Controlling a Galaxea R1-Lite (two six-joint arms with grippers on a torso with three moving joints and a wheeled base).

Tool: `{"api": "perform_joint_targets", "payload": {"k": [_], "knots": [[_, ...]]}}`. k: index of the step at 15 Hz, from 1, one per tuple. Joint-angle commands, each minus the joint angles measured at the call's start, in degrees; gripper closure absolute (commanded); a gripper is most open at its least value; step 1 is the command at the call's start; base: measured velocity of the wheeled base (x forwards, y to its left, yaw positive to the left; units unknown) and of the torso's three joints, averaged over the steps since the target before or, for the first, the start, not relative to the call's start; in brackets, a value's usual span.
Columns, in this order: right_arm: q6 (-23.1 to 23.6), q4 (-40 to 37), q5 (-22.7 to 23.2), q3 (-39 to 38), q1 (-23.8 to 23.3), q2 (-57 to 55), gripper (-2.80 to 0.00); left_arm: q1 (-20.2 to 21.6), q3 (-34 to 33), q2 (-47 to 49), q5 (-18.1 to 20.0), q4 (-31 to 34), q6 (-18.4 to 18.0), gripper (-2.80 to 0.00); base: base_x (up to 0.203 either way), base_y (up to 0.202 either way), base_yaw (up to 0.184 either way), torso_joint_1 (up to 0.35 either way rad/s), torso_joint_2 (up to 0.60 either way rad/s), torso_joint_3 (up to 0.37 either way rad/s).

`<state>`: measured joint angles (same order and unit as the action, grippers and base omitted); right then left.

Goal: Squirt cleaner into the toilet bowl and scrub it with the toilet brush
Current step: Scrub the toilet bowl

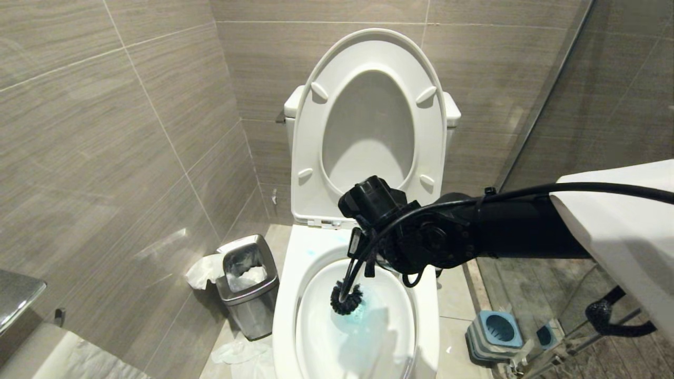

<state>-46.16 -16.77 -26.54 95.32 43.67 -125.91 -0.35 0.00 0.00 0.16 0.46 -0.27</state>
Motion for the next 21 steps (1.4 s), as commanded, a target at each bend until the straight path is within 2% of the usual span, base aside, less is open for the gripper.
{"api": "perform_joint_targets", "payload": {"k": [1, 4, 9, 13, 17, 21], "knots": [[0.6, 0.1, -0.21, 0.22, -0.93, -1.85, 0.0, 0.0, -0.09, 0.0, 0.01, 0.06, 0.0, 0.0, 0.0, 0.0, 0.0, 0.0, 0.0, 0.0], [0.7, 0.24, -0.53, 1.44, -1.8, -8.04, 0.0, 0.0, -0.09, 0.0, 0.01, 0.04, 0.0, 0.0, 0.0, 0.0, 0.0, 0.0, 0.0, 0.0], [2.09, -0.27, -2.96, 11.45, -4.09, -17.82, 0.0, 0.0, -0.09, 0.0, 0.01, -0.02, 0.0, 0.0, 0.0, 0.0, 0.0, 0.0, 0.0, 0.0], [2.15, -1.33, -2.41, 10.73, -3.83, -10.83, 0.0, 0.0, -0.09, 0.0, 0.01, -0.02, 0.0, 0.0, 0.0, 0.0, 0.0, 0.0, 0.0, 0.0], [1.7, -7.64, -2.21, 10.13, -2.37, 2.07, 0.0, 0.0, -0.09, 0.0, 0.01, 0.06, 0.0, 0.0, 0.0, 0.0, 0.0, 0.0, 0.0, 0.0], [0.5, -9.02, -2.3, 8.39, -2.12, 1.44, 0.0, 0.0, -0.09, 0.0, 0.01, -0.02, 0.0, 0.0, 0.0, 0.0, 0.0, 0.0, 0.0, 0.0]]}}
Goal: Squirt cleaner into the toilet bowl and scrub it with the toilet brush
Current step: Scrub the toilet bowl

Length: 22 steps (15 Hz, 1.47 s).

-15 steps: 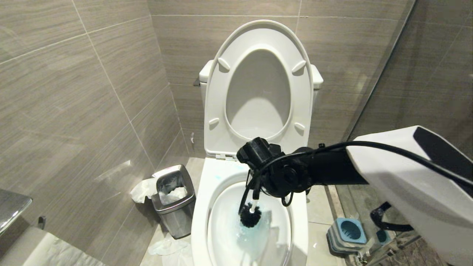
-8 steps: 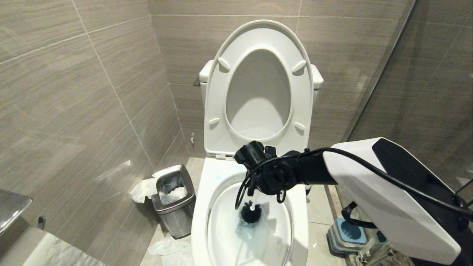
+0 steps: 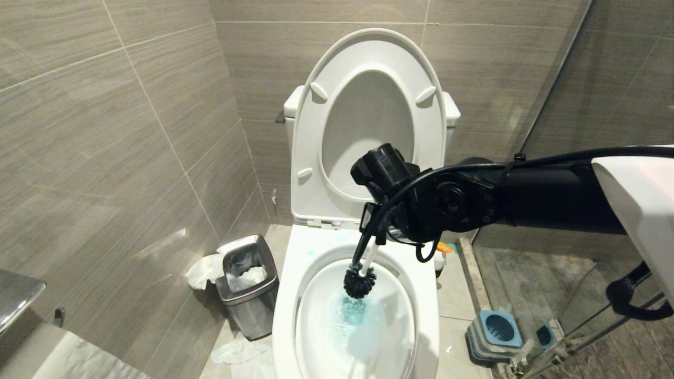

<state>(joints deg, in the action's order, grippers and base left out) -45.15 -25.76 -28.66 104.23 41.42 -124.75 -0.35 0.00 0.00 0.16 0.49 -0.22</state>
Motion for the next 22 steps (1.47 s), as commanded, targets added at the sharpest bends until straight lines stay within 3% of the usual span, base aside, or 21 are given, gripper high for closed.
{"api": "perform_joint_targets", "payload": {"k": [1, 8, 11, 17, 22], "knots": [[-0.69, 0.16, -0.23, -0.43, 0.11, -1.33, 0.0, 0.0, -0.09, 0.0, 0.02, -0.05, -0.04, 0.0, 0.0, 0.0, 0.0, 0.0, 0.0, 0.0], [-0.27, 6.75, -0.29, 5.64, -0.62, -18.0, 0.0, 0.0, -0.09, 0.0, 0.02, 0.04, -0.04, 0.0, 0.0, 0.0, 0.0, 0.0, 0.0, 0.0], [-0.32, 6.78, -0.26, 6.95, -0.64, -19.71, 0.0, 0.0, -0.09, 0.0, 0.02, 0.03, -0.04, 0.0, 0.0, 0.0, 0.0, 0.0, 0.0, 0.0], [-0.69, 5.62, 0.63, 3.8, -0.07, -8.42, 0.0, 0.0, -0.09, 0.0, 0.02, -0.05, -0.04, 0.0, 0.0, 0.0, 0.0, 0.0, 0.0, 0.0], [-4.37, 1.87, 1.06, -7.2, 1.17, 5.66, 0.0, 0.0, -0.09, 0.0, 0.02, 0.04, -0.04, 0.0, 0.0, 0.0, 0.0, 0.0, 0.0, 0.0]]}}
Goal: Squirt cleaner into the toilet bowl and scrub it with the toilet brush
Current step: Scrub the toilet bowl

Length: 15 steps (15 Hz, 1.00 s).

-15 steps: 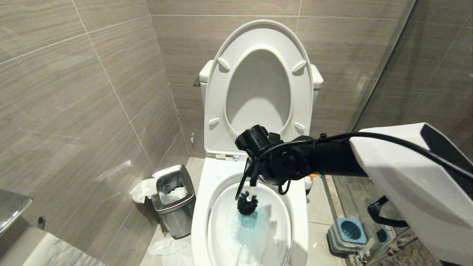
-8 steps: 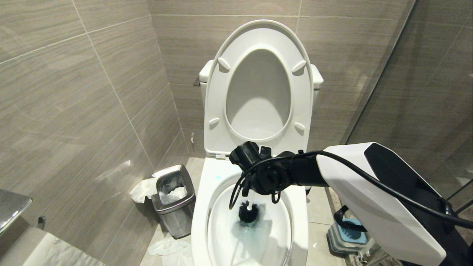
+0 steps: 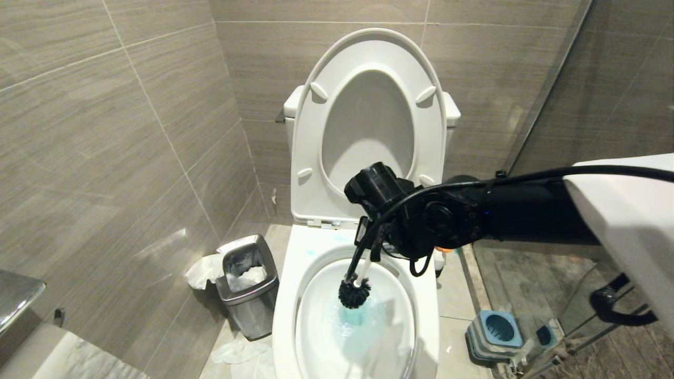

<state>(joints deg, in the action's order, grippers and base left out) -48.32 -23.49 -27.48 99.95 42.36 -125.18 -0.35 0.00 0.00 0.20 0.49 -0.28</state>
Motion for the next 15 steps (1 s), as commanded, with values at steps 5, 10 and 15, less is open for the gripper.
{"api": "perform_joint_targets", "payload": {"k": [5, 10, 15], "knots": [[-1.44, -0.11, -2.15, -1.25, -0.68, -1.88, 0.0, 0.0, -0.09, 0.0, -0.02, 0.04, 0.02, 0.0, 0.0, 0.0, 0.0, 0.0, 0.0, 0.0], [0.81, -0.48, -4.15, 10.35, -2.73, -12.23, 0.0, 0.0, -0.09, 0.0, -0.02, -0.05, 0.02, 0.0, 0.0, 0.0, 0.0, 0.0, 0.0, 0.0], [1.4, 0.07, -4.53, 13.7, -2.56, -15.89, 0.0, 0.0, -0.09, 0.0, -0.02, -0.05, 0.02, 0.0, 0.0, 0.0, 0.0, 0.0, 0.0, 0.0]]}}
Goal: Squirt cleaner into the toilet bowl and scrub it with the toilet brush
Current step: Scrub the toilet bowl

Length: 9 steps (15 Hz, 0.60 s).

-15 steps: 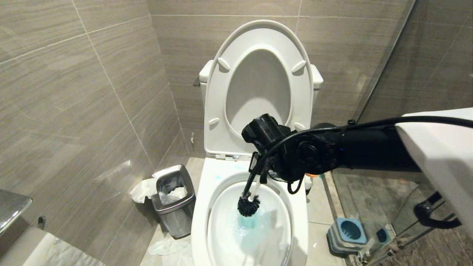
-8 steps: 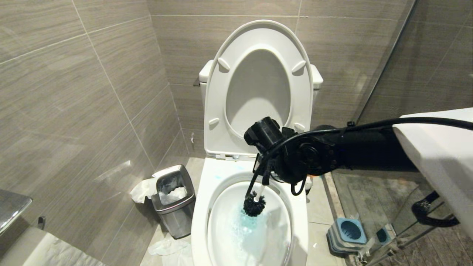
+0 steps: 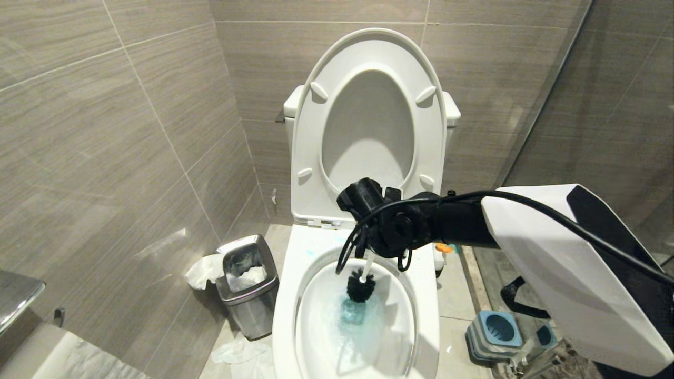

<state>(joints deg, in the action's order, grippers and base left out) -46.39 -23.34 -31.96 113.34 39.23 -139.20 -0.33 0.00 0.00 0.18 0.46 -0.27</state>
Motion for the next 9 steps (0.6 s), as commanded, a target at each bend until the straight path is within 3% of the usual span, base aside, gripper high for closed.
{"api": "perform_joint_targets", "payload": {"k": [1, 6, 9], "knots": [[-0.78, 0.19, -0.03, 0.3, 1.17, -2.04, 0.0, -0.02, -0.09, 0.0, -0.01, 0.06, 0.0, 0.0, 0.0, 0.0, 0.0, 0.0, 0.0, 0.0], [-1.15, 1.25, 0.32, -0.54, 5.29, 0.23, 0.0, -0.02, -0.09, 0.0, -0.01, -0.02, 0.0, 0.0, 0.0, 0.0, 0.0, 0.0, 0.0, 0.0], [-2.96, 0.42, 0.74, -6.17, 6.75, 3.29, 0.0, -0.02, -0.09, 0.0, -0.01, 0.03, 0.0, 0.0, 0.0, 0.0, 0.0, 0.0, 0.0, 0.0]]}}
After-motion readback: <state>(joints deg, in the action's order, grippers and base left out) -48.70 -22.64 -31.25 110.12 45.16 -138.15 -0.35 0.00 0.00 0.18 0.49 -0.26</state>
